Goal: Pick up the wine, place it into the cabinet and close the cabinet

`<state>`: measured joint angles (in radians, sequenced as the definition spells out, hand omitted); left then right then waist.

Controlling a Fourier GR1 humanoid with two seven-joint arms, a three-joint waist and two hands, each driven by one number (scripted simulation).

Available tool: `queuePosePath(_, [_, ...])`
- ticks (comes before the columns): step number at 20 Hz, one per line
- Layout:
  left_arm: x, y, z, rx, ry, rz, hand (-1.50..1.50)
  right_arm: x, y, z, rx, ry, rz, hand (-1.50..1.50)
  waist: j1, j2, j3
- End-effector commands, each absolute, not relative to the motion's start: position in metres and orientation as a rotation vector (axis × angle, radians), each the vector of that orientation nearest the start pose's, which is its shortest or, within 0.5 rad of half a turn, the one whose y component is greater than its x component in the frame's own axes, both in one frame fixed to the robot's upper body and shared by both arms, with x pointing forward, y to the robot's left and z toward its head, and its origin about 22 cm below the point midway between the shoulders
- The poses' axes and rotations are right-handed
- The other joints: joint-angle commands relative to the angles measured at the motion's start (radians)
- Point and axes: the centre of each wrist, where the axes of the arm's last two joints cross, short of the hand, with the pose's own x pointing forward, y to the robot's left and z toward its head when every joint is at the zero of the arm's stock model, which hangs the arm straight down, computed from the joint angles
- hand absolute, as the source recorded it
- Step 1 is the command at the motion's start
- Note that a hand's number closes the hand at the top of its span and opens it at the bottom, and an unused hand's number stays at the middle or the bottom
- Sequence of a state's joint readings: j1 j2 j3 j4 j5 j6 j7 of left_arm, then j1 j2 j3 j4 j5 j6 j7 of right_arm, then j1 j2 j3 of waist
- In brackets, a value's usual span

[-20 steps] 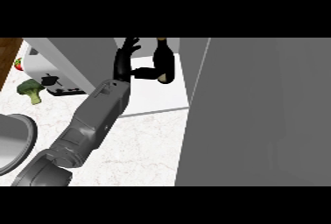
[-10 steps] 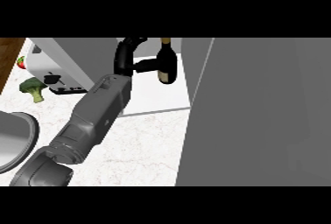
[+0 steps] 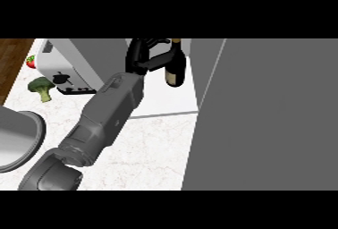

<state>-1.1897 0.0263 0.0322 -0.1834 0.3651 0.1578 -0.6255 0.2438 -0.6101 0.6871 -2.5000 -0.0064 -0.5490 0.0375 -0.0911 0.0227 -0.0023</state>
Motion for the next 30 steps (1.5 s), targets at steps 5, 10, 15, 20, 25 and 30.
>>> queuePosePath(5, [0.443,0.087,0.069,-0.258,-1.821,-0.018,-1.50,0.071,-0.195,0.184,0.248,-1.957,0.163,-1.50,0.041,-0.013,0.002])
queuePosePath(10, [0.443,0.087,0.071,-0.287,-1.827,-0.018,-1.50,0.058,-0.196,0.193,0.232,-1.939,0.146,-1.50,0.044,-0.023,0.001])
queuePosePath(15, [0.434,0.095,0.051,-0.369,-1.808,-0.010,-1.50,0.059,-0.199,0.191,0.213,-1.945,0.161,-1.50,0.055,-0.039,0.002])
queuePosePath(20, [0.424,0.101,0.036,-0.477,-1.780,-0.016,-1.50,0.066,-0.198,0.180,0.170,-1.925,0.132,-1.50,0.079,-0.040,0.002])
queuePosePath(25, [0.405,0.105,0.012,-0.521,-1.746,0.008,-1.50,0.065,-0.199,0.180,0.170,-1.924,0.164,-1.50,0.077,-0.044,0.002])
queuePosePath(30, [0.387,0.104,0.004,-0.540,-1.709,0.031,-1.50,0.067,-0.200,0.185,0.167,-1.928,0.134,-1.50,0.104,-0.044,0.001])
